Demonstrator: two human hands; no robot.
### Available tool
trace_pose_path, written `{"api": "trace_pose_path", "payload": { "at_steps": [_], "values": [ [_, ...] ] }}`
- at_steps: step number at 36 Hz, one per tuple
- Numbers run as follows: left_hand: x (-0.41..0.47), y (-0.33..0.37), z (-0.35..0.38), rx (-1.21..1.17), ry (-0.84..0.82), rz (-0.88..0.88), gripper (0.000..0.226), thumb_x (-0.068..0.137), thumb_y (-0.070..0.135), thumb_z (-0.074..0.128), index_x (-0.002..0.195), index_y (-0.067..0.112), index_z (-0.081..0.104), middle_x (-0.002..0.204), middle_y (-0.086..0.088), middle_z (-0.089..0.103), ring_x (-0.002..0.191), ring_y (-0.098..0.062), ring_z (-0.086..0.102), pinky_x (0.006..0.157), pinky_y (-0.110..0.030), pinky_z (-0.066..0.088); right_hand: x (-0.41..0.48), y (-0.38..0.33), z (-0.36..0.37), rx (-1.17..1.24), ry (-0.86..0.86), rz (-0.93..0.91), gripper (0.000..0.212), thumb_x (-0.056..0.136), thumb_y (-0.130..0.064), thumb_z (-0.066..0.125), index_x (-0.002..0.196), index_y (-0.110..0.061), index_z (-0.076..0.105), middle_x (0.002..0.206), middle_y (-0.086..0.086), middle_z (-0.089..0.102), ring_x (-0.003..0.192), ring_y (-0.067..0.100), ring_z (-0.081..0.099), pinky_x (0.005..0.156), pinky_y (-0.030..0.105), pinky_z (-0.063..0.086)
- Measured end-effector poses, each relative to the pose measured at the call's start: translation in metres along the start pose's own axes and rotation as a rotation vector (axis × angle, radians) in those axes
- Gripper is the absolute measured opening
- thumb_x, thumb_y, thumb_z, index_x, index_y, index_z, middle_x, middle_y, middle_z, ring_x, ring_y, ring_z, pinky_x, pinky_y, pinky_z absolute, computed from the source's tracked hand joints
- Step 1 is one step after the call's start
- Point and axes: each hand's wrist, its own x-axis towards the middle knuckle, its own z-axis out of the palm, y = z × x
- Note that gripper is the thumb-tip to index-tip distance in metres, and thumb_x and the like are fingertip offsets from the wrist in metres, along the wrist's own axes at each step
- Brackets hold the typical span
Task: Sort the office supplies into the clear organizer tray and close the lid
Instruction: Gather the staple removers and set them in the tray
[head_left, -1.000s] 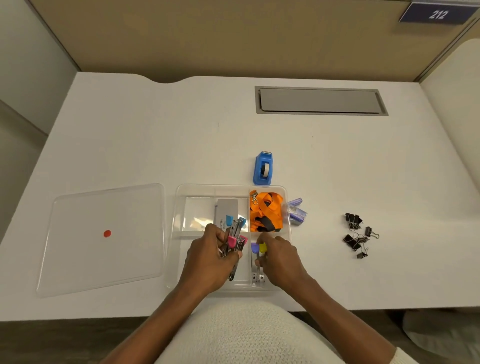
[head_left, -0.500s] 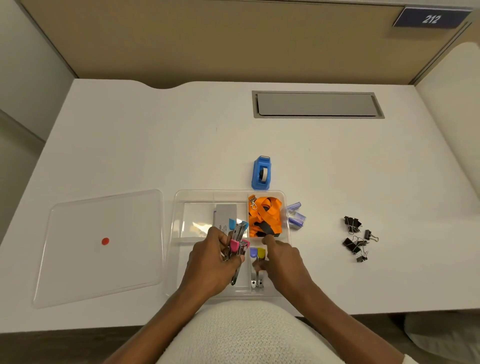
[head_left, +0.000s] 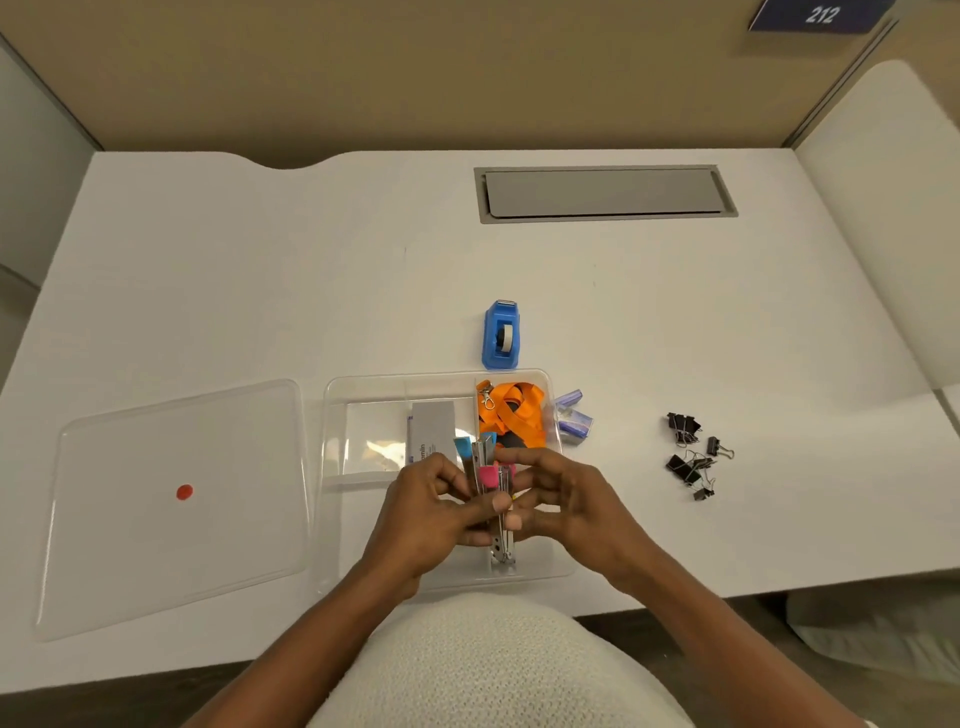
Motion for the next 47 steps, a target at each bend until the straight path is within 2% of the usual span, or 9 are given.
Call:
{"api": "trace_pose_path", "payload": {
  "at_steps": [9, 15, 21, 25, 33, 37, 40, 44, 47],
  "values": [
    [0.000, 0.001, -0.004, 0.090, 0.005, 0.017, 0.028, 0.089, 0.023, 0.079, 0.095, 0.005, 0.059, 0.103, -0.004, 0.073, 0.067, -0.025, 0.080, 0.078, -0.051, 0.065, -0.007, 0.009, 0.004, 0.062, 0.337, 0.086, 0.039, 0.074, -0.014, 0.091, 0.108, -0.017, 0.074, 0.085, 0.012, 0.078, 0.074, 0.028, 0.078, 0.079, 0.050, 0.065],
    [-0.001, -0.008, -0.011, 0.151, 0.060, 0.055, 0.024, 0.092, 0.025, 0.075, 0.096, 0.007, 0.060, 0.092, -0.007, 0.077, 0.071, -0.017, 0.080, 0.077, -0.039, 0.067, -0.007, 0.018, -0.003, -0.635, 0.409, 0.149, 0.045, 0.078, -0.036, 0.088, 0.117, -0.027, 0.068, 0.099, -0.009, 0.074, 0.080, 0.011, 0.072, 0.083, 0.033, 0.060],
    [0.001, -0.015, -0.009, 0.206, 0.066, 0.107, 0.022, 0.091, 0.027, 0.076, 0.093, 0.012, 0.061, 0.088, -0.004, 0.077, 0.072, -0.013, 0.079, 0.074, -0.038, 0.067, 0.005, 0.035, 0.025, -1.086, 0.330, 0.038, 0.054, 0.090, -0.030, 0.077, 0.136, -0.017, 0.052, 0.110, 0.007, 0.071, 0.090, 0.025, 0.070, 0.067, 0.027, 0.040],
    [0.000, -0.016, -0.007, 0.232, 0.060, 0.141, 0.024, 0.090, 0.030, 0.077, 0.092, 0.013, 0.060, 0.087, 0.000, 0.076, 0.070, -0.010, 0.078, 0.074, -0.038, 0.067, 0.016, 0.045, 0.039, -1.172, 0.306, 0.027, 0.044, 0.093, -0.019, 0.073, 0.132, -0.010, 0.057, 0.106, 0.012, 0.073, 0.086, 0.030, 0.072, 0.069, 0.032, 0.050],
    [0.001, -0.019, -0.012, 0.261, 0.059, 0.136, 0.024, 0.090, 0.032, 0.077, 0.093, 0.015, 0.060, 0.089, 0.003, 0.076, 0.071, -0.009, 0.078, 0.076, -0.042, 0.066, 0.018, 0.037, 0.027, -1.036, 0.201, 0.108, 0.058, 0.094, -0.014, 0.071, 0.147, -0.018, 0.046, 0.126, 0.007, 0.070, 0.107, 0.024, 0.069, 0.087, 0.028, 0.053],
    [0.001, -0.021, -0.012, 0.285, 0.048, 0.159, 0.023, 0.090, 0.031, 0.077, 0.090, 0.017, 0.059, 0.086, 0.005, 0.076, 0.069, -0.009, 0.077, 0.076, -0.046, 0.065, 0.012, 0.028, 0.016, -1.001, 0.323, 0.060, 0.055, 0.089, -0.011, 0.076, 0.140, -0.018, 0.057, 0.118, 0.003, 0.075, 0.101, 0.020, 0.073, 0.089, 0.032, 0.058],
    [0.003, -0.021, -0.011, 0.312, 0.014, 0.190, 0.021, 0.090, 0.031, 0.077, 0.091, 0.018, 0.061, 0.082, 0.005, 0.075, 0.068, -0.007, 0.075, 0.074, -0.046, 0.064, 0.010, 0.015, 0.006, -0.753, 0.432, 0.013, 0.039, 0.095, -0.015, 0.071, 0.133, -0.019, 0.063, 0.103, -0.002, 0.079, 0.084, 0.013, 0.076, 0.085, 0.037, 0.061],
    [0.007, -0.018, -0.005, 0.294, -0.091, 0.225, 0.017, 0.091, 0.027, 0.078, 0.091, 0.020, 0.063, 0.084, 0.000, 0.074, 0.072, -0.014, 0.076, 0.072, -0.046, 0.065, 0.008, 0.000, 0.002, -0.154, 0.300, -0.034, 0.043, 0.095, -0.027, 0.071, 0.137, -0.023, 0.060, 0.105, -0.002, 0.078, 0.085, 0.016, 0.078, 0.076, 0.038, 0.066],
    [0.010, -0.012, -0.001, 0.261, -0.168, 0.232, 0.014, 0.092, 0.021, 0.077, 0.093, 0.016, 0.063, 0.088, -0.003, 0.076, 0.077, -0.018, 0.077, 0.075, -0.044, 0.066, 0.006, -0.001, 0.004, -0.114, 0.327, -0.075, 0.033, 0.092, -0.018, 0.075, 0.124, -0.022, 0.070, 0.110, -0.003, 0.077, 0.086, 0.020, 0.078, 0.076, 0.040, 0.066]
  ]
}}
